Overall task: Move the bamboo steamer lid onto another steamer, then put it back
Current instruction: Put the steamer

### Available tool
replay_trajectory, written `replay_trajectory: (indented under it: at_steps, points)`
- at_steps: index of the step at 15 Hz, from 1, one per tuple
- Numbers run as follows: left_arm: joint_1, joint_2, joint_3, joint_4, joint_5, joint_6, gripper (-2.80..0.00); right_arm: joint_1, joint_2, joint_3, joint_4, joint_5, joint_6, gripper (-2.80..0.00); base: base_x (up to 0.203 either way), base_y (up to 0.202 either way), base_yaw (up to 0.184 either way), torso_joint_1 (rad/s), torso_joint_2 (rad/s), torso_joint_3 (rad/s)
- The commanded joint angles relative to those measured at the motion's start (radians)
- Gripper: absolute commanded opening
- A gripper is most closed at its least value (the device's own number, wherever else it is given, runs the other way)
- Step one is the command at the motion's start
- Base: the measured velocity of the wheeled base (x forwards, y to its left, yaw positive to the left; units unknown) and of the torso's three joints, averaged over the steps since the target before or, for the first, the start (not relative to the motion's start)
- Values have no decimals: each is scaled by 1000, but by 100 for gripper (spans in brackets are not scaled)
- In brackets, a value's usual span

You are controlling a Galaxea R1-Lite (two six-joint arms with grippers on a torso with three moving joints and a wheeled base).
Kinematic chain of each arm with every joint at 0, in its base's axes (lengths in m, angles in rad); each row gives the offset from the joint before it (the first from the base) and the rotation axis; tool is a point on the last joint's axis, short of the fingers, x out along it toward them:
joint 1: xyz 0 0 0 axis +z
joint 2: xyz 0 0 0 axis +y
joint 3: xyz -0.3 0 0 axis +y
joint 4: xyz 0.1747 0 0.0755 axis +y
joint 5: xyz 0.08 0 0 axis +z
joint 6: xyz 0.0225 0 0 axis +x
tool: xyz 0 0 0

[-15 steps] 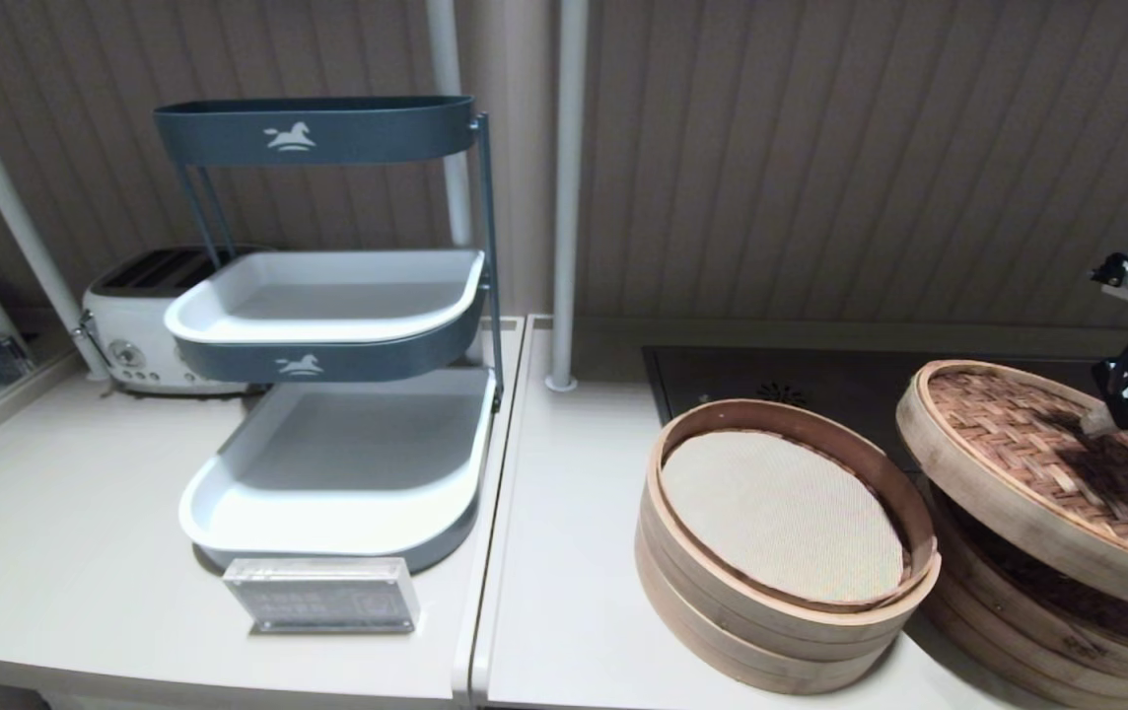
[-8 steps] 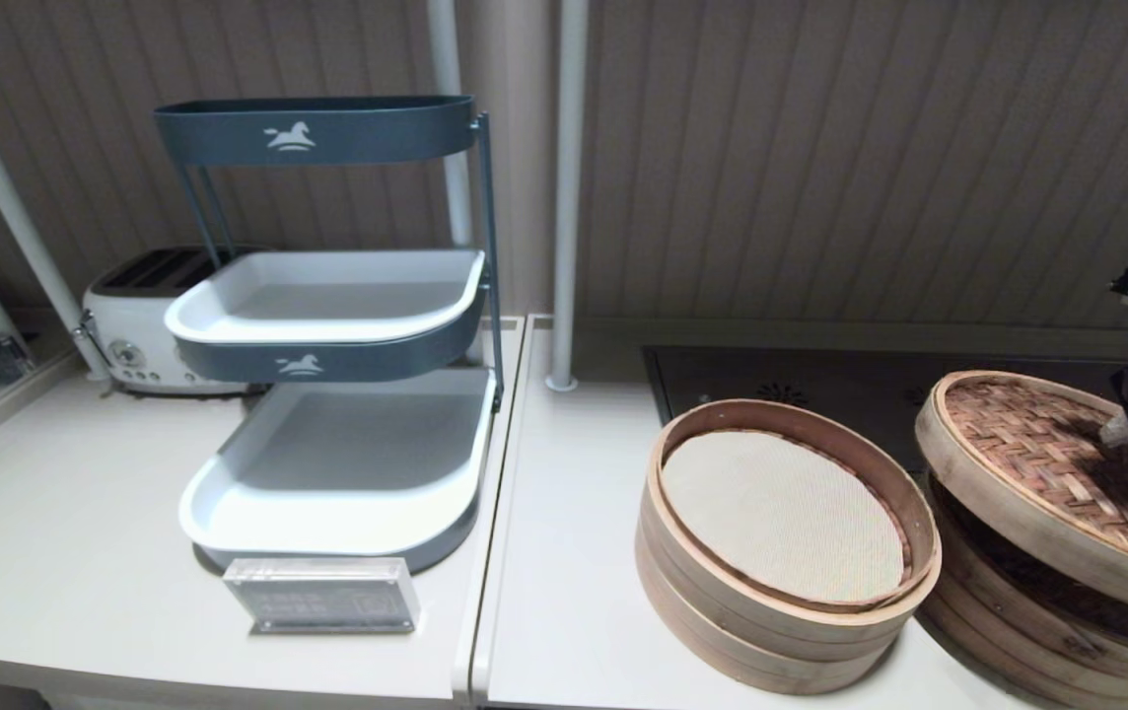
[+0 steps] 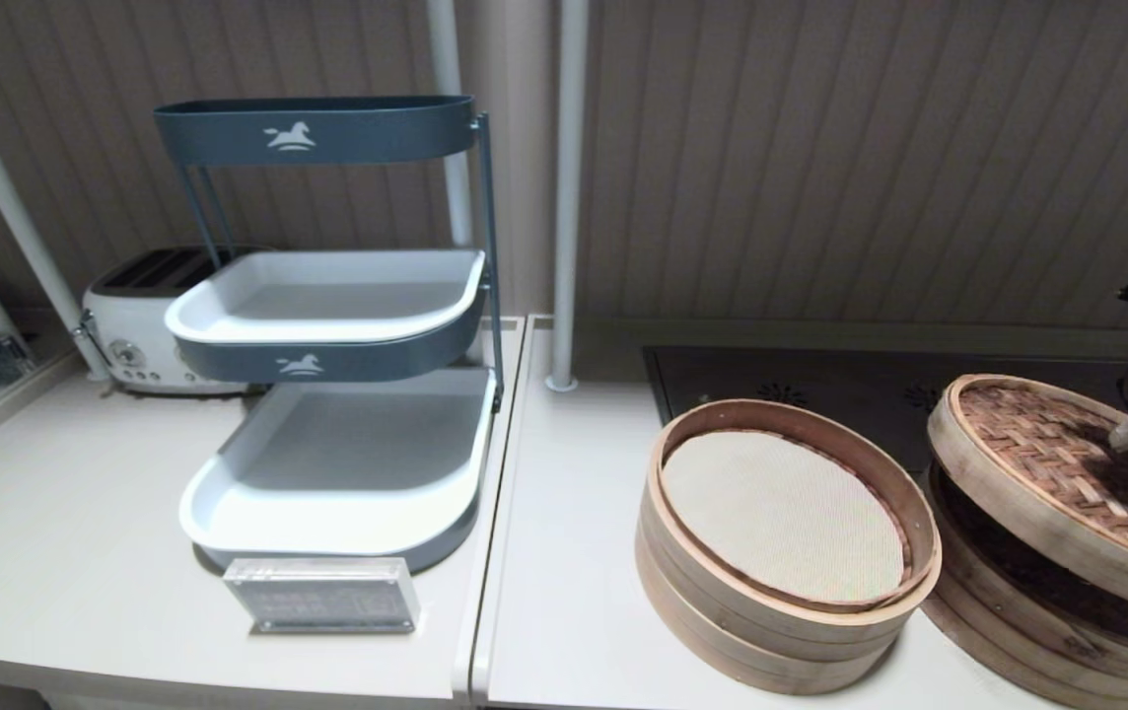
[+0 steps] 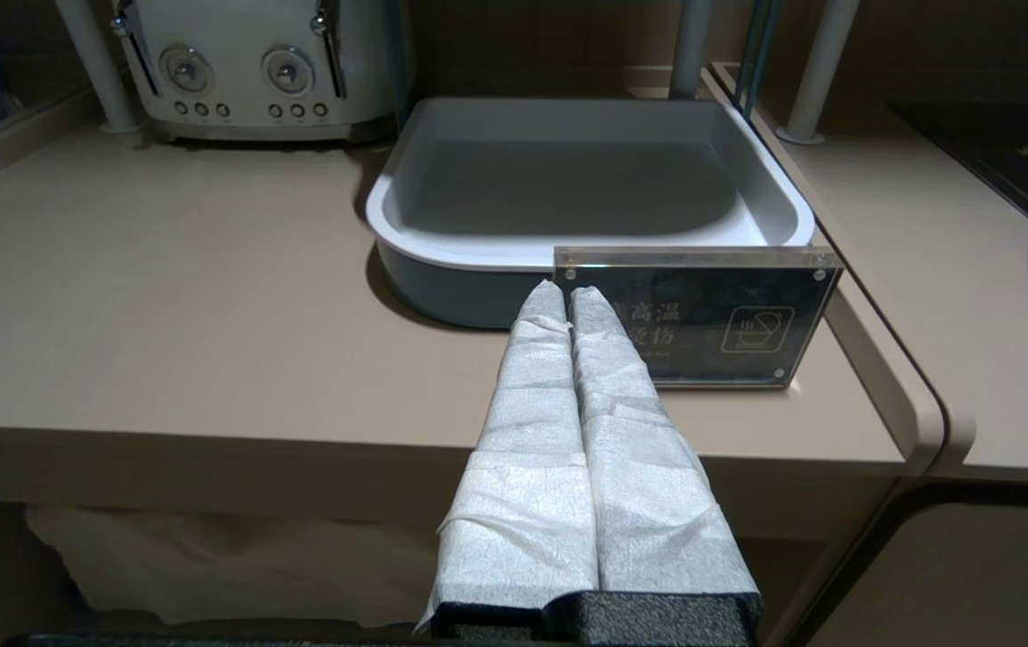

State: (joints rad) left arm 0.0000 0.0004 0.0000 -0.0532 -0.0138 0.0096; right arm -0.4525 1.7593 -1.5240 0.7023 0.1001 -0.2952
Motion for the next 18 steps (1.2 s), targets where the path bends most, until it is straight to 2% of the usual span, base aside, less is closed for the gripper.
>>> replay_trajectory:
  at_steps: [1, 18]
  points:
    - [0, -3, 28, 0, 0, 1, -280, -12, 8, 1, 3, 1, -5, -280, 0, 0, 0, 0, 0, 0]
    - [0, -2, 28, 0, 0, 1, -280, -32, 80, 2, -15, -8, -10, -280, 0, 0, 0, 0, 0, 0]
